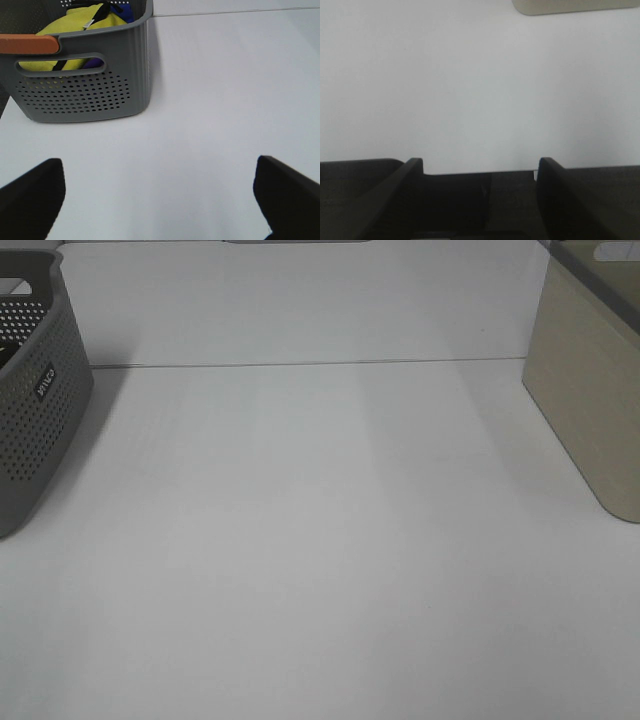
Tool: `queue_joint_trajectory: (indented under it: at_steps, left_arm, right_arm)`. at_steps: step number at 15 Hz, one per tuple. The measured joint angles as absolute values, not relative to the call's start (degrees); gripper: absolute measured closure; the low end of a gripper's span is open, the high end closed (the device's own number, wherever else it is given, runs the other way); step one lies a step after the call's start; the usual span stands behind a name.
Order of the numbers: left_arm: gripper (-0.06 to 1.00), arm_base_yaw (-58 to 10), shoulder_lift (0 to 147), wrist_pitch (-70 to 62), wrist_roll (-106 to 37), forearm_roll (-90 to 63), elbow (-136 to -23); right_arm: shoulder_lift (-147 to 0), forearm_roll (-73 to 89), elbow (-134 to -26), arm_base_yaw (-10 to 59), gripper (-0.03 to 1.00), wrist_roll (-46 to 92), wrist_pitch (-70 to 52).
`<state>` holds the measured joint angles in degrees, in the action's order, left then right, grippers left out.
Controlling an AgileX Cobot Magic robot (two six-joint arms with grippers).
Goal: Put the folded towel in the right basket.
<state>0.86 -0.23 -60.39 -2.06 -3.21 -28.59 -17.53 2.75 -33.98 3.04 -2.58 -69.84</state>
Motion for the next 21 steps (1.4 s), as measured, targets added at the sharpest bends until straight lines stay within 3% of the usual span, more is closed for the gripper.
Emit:
queue_joint_trajectory:
  at_steps: [6,21]
  left_arm:
    - [-0.03,0.9,-0.2,-60.4,-2.1,-3.2,-28.6]
    - [-0.03,0.9,-0.2,-60.4,-2.1,-3.2,-28.6]
  right_arm:
    - [-2.5,2.6,-31.1,3.0,0.35,-1.0,-65.4]
    - [-2.1,2.6,-29.0,3.0,0.35,-0.6,-61.1]
